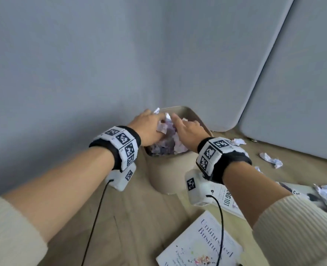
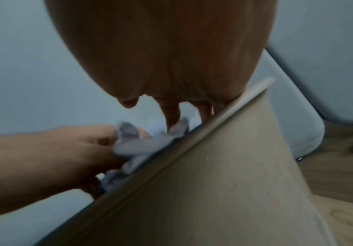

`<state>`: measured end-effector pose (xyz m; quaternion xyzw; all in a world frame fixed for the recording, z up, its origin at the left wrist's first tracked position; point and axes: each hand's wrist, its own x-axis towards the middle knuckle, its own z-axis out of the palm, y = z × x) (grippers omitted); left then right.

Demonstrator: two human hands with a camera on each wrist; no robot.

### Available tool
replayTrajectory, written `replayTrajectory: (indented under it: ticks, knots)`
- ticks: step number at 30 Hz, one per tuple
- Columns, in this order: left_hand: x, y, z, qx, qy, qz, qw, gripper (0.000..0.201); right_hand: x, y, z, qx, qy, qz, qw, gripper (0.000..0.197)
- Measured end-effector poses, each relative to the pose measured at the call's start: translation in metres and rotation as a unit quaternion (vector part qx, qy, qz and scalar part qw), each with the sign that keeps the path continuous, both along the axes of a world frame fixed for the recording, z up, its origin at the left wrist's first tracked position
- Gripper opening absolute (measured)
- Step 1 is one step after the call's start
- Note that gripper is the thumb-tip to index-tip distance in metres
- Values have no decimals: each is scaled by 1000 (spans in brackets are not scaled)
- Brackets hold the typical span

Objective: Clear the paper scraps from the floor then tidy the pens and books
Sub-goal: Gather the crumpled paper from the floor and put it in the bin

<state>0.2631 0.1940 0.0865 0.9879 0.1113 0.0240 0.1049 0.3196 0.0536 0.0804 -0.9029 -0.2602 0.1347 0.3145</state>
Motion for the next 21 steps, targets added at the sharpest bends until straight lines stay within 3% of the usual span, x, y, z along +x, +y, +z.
replayTrajectory:
  ticks: [3,6,8,11,14,17,21]
  knots:
    - [4,1,9,24,98,-27,995,58,8,-15,3,34,15,-4,999,46]
    - [10,-4,9,22,111,-33,993,78,9,-39,7,124,-56,-60,989,26]
    - [12,-13,7,58,103,-29,993,80,11,-60,5,175,-90,-89,976,21]
    - [17,-48,9,79,-41,-17,996,56,12,-106,-8,178,-132,-142,965,19]
    - [20,-110,9,-4,-159,-69,985,29,8,-167,-35,123,-125,-198,964,18]
    - [27,-176,-8,-49,-142,-158,976,17,4,-227,-68,38,-83,-246,965,17]
    - [49,-236,-65,-79,-36,-231,969,12,-2,-288,-110,-76,-29,-251,964,12]
